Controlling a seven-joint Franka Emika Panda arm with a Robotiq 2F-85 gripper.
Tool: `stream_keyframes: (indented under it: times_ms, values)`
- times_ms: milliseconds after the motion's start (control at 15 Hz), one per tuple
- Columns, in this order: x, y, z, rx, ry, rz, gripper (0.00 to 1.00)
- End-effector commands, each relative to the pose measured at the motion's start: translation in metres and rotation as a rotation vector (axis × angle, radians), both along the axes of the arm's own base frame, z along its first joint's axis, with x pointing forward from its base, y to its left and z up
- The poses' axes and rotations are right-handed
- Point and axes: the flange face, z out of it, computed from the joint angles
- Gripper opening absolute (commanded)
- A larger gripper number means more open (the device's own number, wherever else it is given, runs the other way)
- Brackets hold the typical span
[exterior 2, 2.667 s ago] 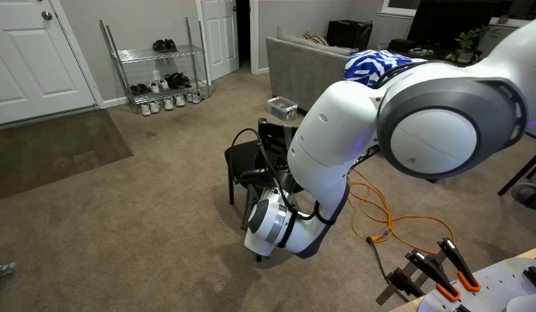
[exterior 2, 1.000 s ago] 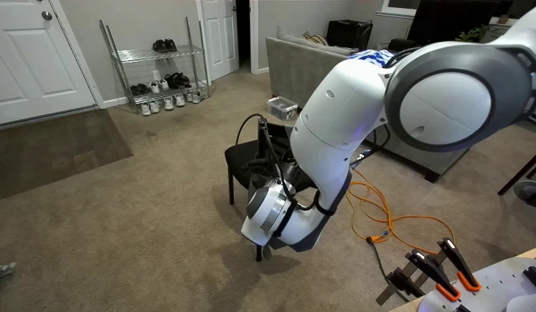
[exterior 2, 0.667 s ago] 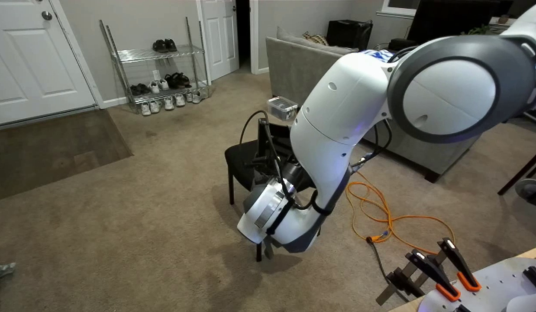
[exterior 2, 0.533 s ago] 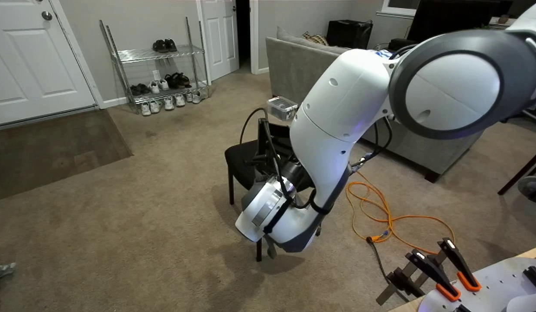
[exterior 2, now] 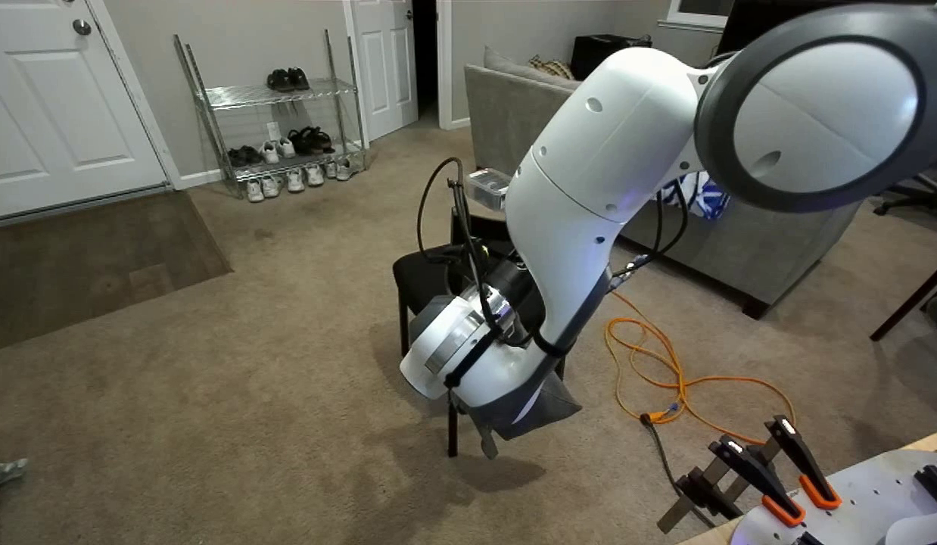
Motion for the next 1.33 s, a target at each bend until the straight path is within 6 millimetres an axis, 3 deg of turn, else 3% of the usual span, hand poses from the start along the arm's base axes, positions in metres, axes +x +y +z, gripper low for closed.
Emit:
stream_keyframes:
  times_ms: [0,333,1267]
  values:
    - [-0.006,-0.006,0.02,-0.015,0.012,-0.038,1.0]
    - [0.0,-0.003,0.036,-0.021,-0.01,-0.032,1.0]
    - [0.026,0.043,0.127,-0.051,-0.114,0.077,1.0]
